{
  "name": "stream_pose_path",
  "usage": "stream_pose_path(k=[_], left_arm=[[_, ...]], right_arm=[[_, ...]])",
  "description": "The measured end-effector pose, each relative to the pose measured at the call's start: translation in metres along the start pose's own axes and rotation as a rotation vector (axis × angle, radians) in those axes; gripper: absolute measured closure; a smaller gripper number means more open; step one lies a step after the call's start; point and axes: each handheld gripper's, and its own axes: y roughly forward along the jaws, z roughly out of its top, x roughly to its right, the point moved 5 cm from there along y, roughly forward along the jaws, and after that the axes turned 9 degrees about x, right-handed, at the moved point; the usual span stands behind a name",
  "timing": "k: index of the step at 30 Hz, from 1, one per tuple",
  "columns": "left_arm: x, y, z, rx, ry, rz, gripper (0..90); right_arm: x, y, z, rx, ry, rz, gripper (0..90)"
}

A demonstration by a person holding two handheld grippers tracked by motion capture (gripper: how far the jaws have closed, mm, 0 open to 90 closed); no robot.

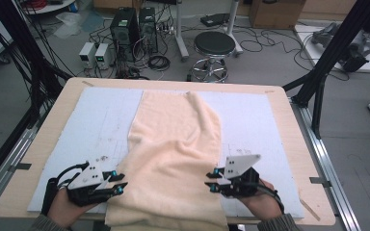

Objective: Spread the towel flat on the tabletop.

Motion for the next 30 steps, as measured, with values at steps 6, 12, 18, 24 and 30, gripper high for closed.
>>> stream_pose_path(k=[6, 12, 18, 24, 30], left_arm=[[-0.06, 0.034, -0.011, -0.04, -0.065, 0.154, 67.8], [-0.088, 0.056, -0.024, -0.087, -0.126, 0.184, 73.7], [-0.083, 0.074, -0.031, -0.131, -0.139, 0.11, 66.9], [-0.08, 0.08, -0.03, -0.16, -0.108, 0.091, 76.2], [-0.085, 0.074, -0.027, -0.164, -0.108, 0.153, 86.3]], right_arm=[[0.073, 0.021, -0.014, -0.056, 0.071, -0.139, 67.6], [0.111, 0.047, -0.041, -0.115, 0.177, -0.167, 62.9], [0.119, 0.063, -0.054, -0.149, 0.228, -0.147, 60.2], [0.123, 0.064, -0.057, -0.136, 0.268, -0.131, 79.2], [0.129, 0.062, -0.052, -0.182, 0.229, -0.14, 85.8]])
